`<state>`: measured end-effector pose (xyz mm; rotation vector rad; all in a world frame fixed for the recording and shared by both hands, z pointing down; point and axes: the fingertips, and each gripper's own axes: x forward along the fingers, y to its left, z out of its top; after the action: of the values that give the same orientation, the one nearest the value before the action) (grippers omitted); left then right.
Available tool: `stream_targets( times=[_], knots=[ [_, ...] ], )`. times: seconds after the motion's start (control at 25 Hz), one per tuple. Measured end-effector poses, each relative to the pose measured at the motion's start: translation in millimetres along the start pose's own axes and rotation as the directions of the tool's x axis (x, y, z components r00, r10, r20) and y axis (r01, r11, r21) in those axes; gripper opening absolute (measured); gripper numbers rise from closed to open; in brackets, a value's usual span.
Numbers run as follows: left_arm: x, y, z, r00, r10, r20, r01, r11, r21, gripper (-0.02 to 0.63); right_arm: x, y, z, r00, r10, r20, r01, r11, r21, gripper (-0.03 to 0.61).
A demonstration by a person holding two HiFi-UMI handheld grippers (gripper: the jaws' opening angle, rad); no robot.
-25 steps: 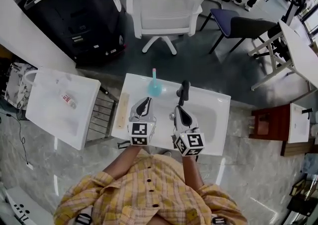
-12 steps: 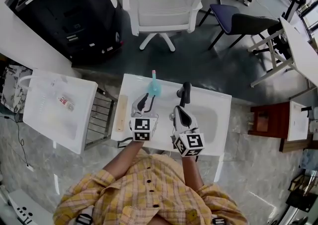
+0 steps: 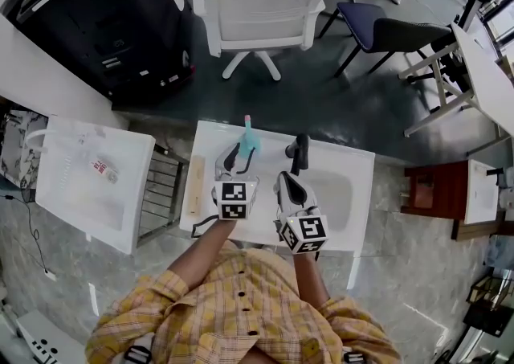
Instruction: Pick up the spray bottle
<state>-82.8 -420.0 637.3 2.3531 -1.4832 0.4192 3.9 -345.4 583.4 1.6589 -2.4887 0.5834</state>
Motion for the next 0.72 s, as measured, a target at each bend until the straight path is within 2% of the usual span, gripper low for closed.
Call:
stream_targets(
  times=[0.24,0.52,0.72],
  knots=[
    [17.7,1.0,-2.9,1.000,0.017,-0.018,-0.017,1.000,-0.012,0.161,0.5,0.3,-6.1,1.000,0.001,-0.010,-0.001,1.000,-0.003,0.002],
    [36.9,4.3,0.7,0.999,0.027,-0.041,-0.029,0.998,-0.064,0.161,-0.7,-3.6,-7.4,1.000,-0.015,-0.018,0.015,1.000,0.007,0.002],
    [47.7,8.8,-5.5,0.996,0.058,-0.065,-0.061,0.996,-0.060,0.161,0.6,-7.0,-11.2,1.000,-0.017,-0.025,0.018,1.000,0.014,0.002]
  ],
)
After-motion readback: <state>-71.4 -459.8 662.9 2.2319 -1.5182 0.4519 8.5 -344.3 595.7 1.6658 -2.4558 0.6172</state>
